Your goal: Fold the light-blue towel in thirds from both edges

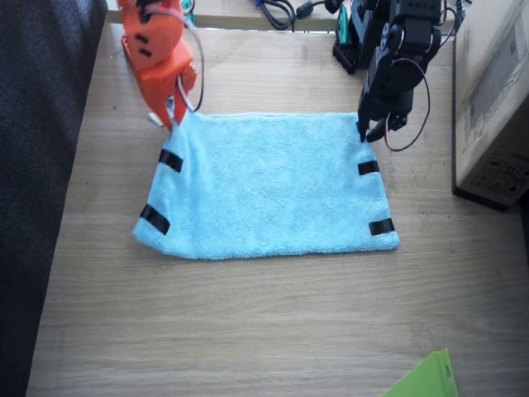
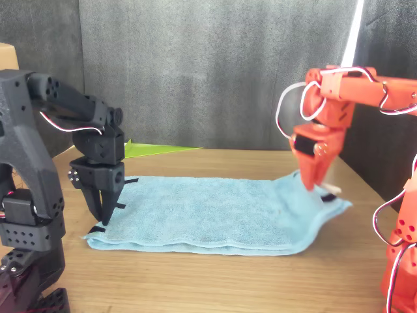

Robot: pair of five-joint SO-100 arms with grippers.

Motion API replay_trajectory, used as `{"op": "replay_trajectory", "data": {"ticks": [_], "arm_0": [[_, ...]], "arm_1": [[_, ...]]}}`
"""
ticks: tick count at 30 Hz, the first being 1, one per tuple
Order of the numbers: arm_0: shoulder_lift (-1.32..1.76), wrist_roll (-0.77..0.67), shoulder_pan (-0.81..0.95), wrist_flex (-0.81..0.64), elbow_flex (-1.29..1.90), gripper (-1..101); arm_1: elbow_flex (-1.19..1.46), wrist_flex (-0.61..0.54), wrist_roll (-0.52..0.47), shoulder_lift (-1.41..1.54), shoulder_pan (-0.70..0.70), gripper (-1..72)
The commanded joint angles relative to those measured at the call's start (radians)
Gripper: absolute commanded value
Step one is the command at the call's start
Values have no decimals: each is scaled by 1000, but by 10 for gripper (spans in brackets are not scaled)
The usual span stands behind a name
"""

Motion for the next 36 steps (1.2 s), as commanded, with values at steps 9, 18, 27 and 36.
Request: {"op": "replay_trajectory", "data": {"ticks": [9, 18, 27, 36], "arm_0": [[41, 0, -5, 0, 8, -2], [31, 0, -8, -5, 6, -2], [12, -3, -11, -15, 3, -2], [8, -8, -14, -18, 0, -2]], "arm_1": [[-325, 166, 5, -179, 166, 1], [-503, 169, 12, -383, 272, 0], [-698, 169, 17, -526, 322, -1], [-816, 170, 23, -632, 362, -1]]}}
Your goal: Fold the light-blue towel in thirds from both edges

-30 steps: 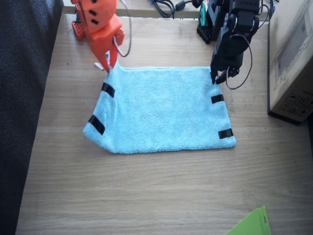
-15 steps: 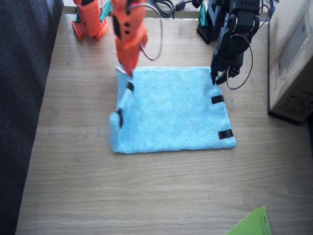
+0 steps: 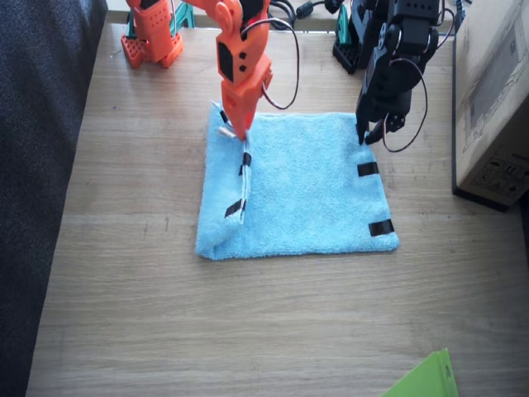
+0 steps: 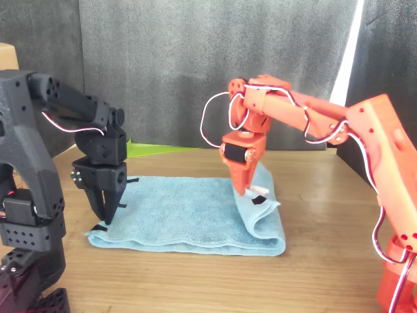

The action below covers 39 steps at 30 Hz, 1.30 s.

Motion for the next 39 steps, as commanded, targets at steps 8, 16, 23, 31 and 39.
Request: {"op": "replay_trajectory", "data": {"ticks": [8, 16, 23, 31, 39], "arm_0": [[15, -6, -6, 8, 5, -2], [15, -9, -9, 8, 5, -2], [14, -9, -14, 8, 5, -2], [14, -17, -15, 8, 3, -2], [98, -54, -80, 38, -37, -2]], "arm_1": [[-89, 12, 3, -49, 95, 91], [-89, 12, -5, 0, 94, 202], [-78, 12, -11, 179, -54, 233], [-29, 12, -34, 347, -202, 238], [153, 9, -46, 359, -388, 64]]}}
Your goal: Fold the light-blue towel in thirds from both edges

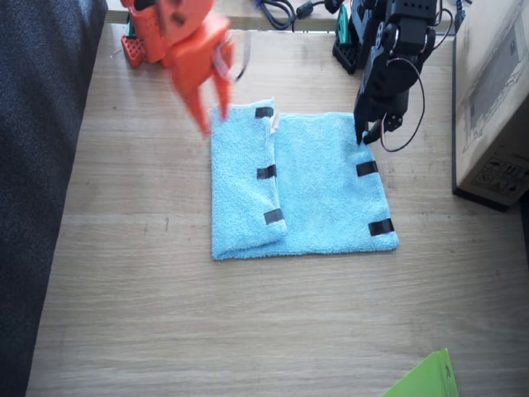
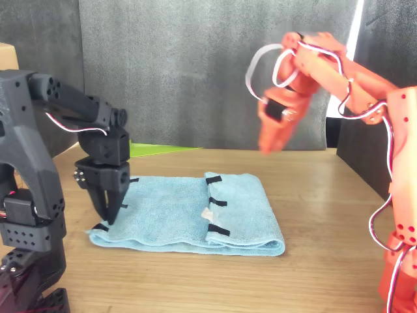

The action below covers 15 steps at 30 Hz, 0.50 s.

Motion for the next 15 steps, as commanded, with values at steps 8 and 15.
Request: {"op": "replay_trajectory", "data": {"ticks": [8, 15], "arm_0": [[118, 23, -28, 91, -110, -2], [178, 74, -32, 172, -187, -2]], "arm_1": [[60, 3, -6, 9, -41, 58], [60, -2, 6, -25, -15, 63]]}}
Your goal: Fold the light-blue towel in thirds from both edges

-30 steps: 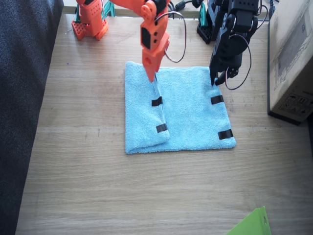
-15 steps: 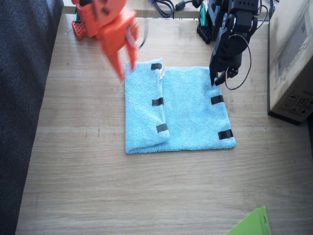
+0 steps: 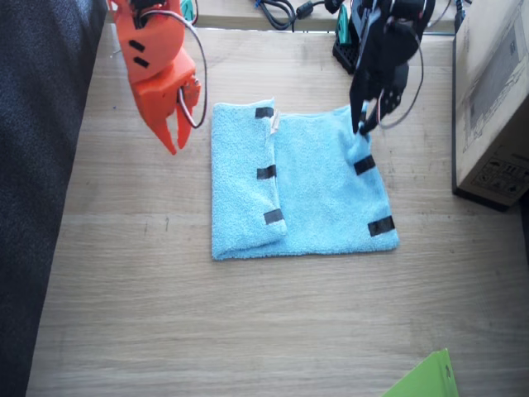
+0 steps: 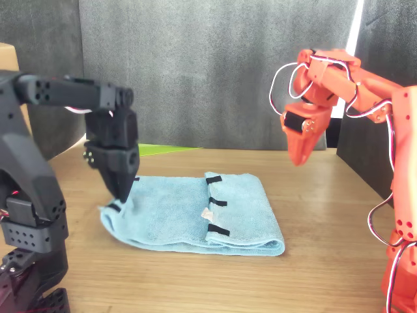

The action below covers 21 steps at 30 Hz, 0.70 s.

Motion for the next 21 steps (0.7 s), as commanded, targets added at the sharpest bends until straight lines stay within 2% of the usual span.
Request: {"op": "replay_trajectory", "data": {"ticks": [1, 11, 21], "arm_0": [[51, 37, 17, 34, -52, -3], [8, 55, -132, 146, -227, -3], [-124, 15, -299, 179, -359, -3]], "arm_1": [[8, 2, 18, 23, 14, 63], [3, 6, 26, 11, 3, 67], [8, 8, 31, 5, -8, 72]]}}
